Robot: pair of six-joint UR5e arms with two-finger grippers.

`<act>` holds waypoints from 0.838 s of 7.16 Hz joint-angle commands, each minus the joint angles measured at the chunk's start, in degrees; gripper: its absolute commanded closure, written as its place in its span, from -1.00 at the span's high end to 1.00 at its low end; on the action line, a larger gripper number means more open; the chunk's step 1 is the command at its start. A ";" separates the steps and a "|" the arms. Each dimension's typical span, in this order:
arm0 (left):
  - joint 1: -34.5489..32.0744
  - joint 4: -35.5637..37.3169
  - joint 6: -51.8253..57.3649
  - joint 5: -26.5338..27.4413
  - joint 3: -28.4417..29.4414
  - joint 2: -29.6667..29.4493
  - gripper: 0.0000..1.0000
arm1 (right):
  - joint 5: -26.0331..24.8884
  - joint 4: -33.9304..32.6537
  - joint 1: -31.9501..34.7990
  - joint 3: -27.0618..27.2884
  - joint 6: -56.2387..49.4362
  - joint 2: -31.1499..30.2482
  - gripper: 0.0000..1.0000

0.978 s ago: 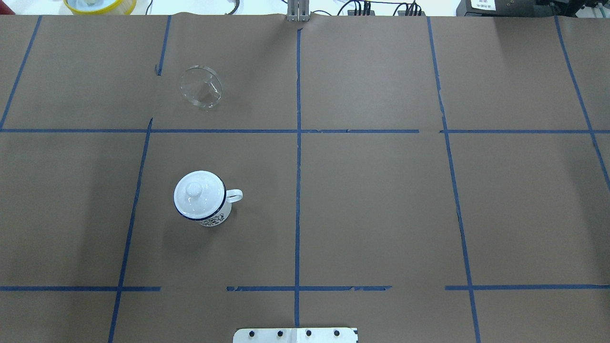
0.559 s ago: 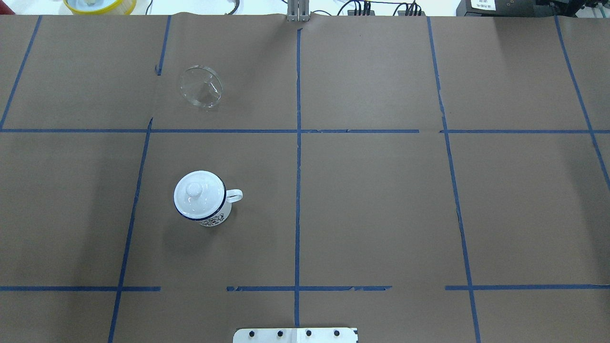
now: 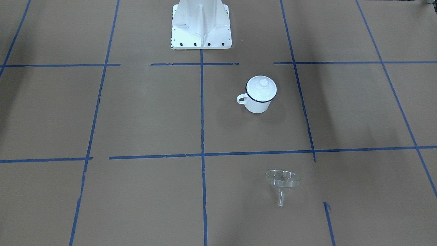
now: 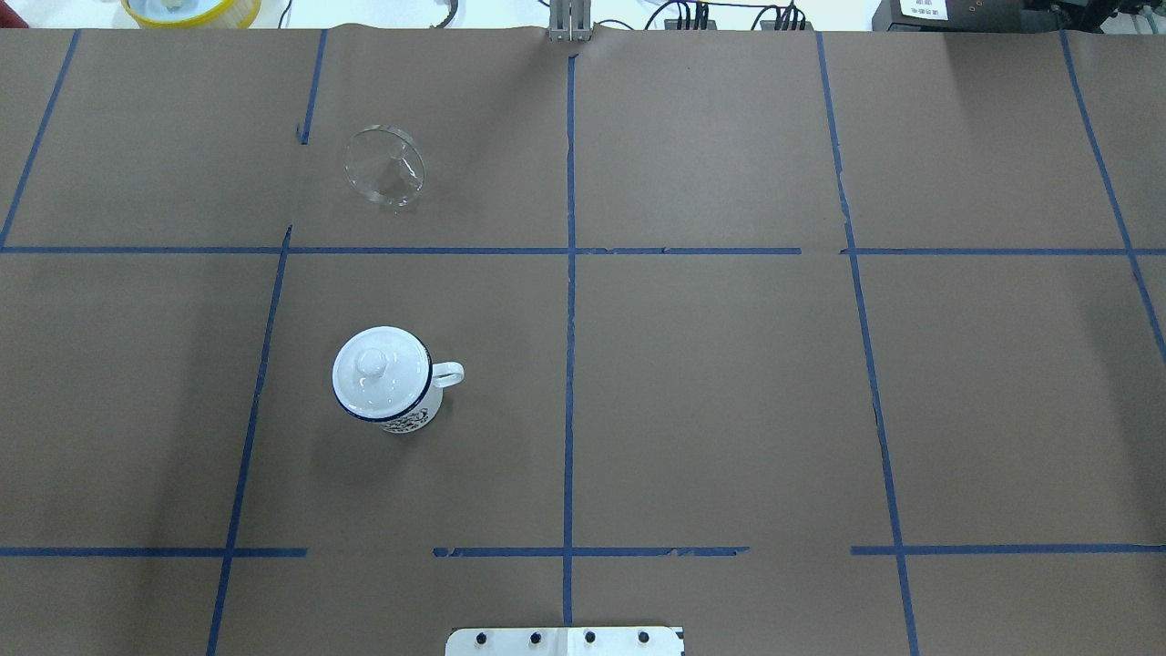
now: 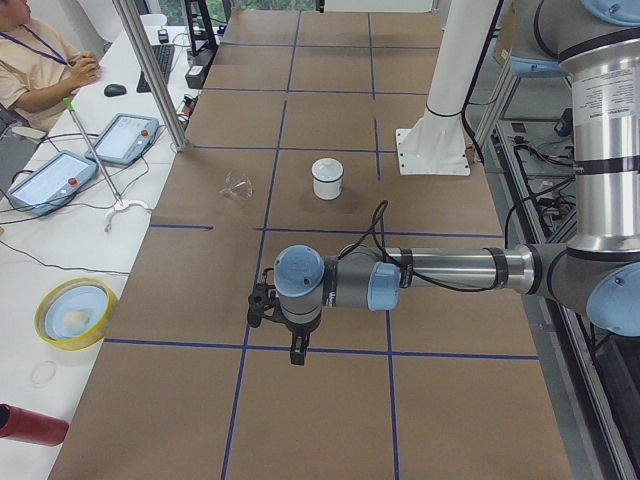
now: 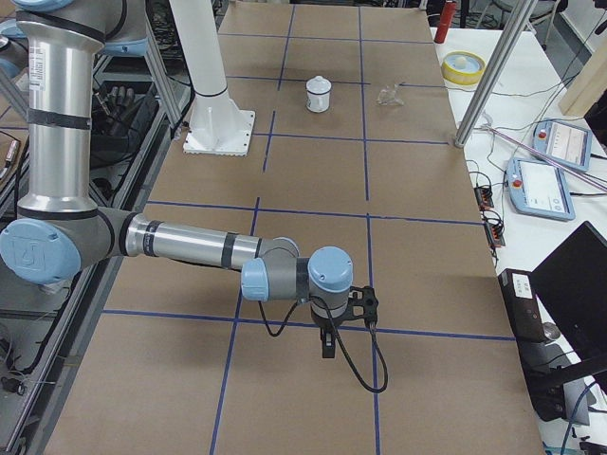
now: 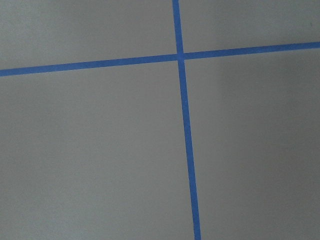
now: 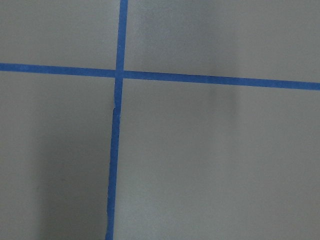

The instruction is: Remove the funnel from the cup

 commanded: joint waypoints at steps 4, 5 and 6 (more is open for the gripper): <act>-0.09 -0.01 -0.09 0.04 -0.43 0.04 1.00 | 0.00 0.00 0.00 -0.01 0.00 0.00 1.00; -0.09 -0.01 -0.09 0.04 -0.51 0.04 1.00 | 0.00 0.00 0.00 -0.01 0.00 0.00 1.00; -0.09 -0.01 -0.09 0.04 -0.86 0.04 1.00 | 0.00 0.00 0.00 -0.01 0.00 0.00 1.00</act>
